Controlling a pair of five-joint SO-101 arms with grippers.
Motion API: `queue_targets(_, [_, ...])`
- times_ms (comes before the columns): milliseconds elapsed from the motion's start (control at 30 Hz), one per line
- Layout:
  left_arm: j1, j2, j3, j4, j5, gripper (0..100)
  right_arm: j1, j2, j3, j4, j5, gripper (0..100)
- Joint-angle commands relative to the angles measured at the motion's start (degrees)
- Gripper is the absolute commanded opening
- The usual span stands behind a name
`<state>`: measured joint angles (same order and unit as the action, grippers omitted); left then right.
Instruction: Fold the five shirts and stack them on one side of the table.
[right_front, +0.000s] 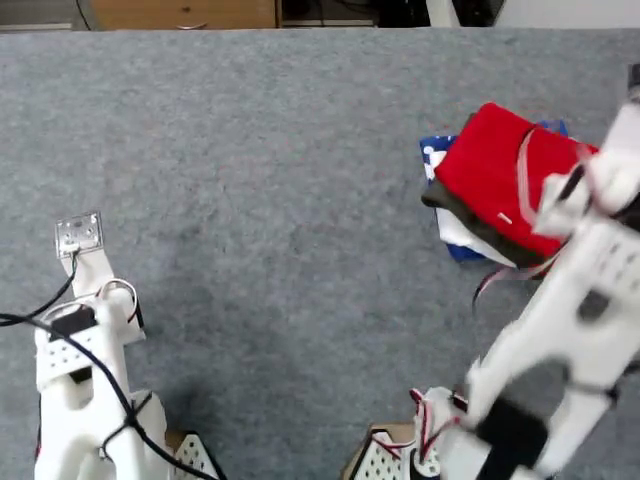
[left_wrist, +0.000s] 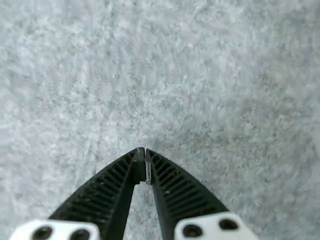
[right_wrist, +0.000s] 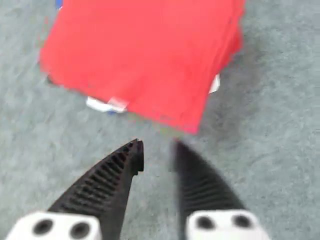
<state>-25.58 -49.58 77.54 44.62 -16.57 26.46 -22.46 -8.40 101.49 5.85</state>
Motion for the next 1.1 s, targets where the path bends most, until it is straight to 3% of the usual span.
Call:
queue_targets(0, [-0.1,-7.7,1.9,1.7,-0.4,2,-3.6,-12.6,9.8,0.5,0.0,6.9])
queue_targets(167, [-0.1,-23.8,8.0,9.1,-0.4,2,-9.3,-26.0,25.0,-3.9,0.0,6.9])
queue_targets(333, [-0.1,-43.5,14.9,16.5,-0.4,2,-18.9,-41.6,49.0,-12.7,-0.1,6.7])
queue_targets(433, [0.1,-55.2,19.3,19.9,-0.4,2,-23.7,-54.1,61.2,-17.8,-0.1,0.5])
queue_targets(600, [8.3,-53.0,18.8,21.8,-0.7,7,-28.6,-75.1,70.5,-23.5,-0.1,1.2])
queue_targets(733, [14.5,-54.1,19.4,22.4,-0.5,2,-32.0,-88.1,79.6,-25.8,-0.1,1.2])
queue_targets(900, [15.6,-54.7,19.4,26.0,-0.6,2,-32.2,-86.0,80.4,-25.4,-0.1,1.2])
queue_targets(1067, [15.6,-54.7,19.4,28.4,-0.4,2,-31.7,-87.4,90.3,-21.6,0.0,1.2])
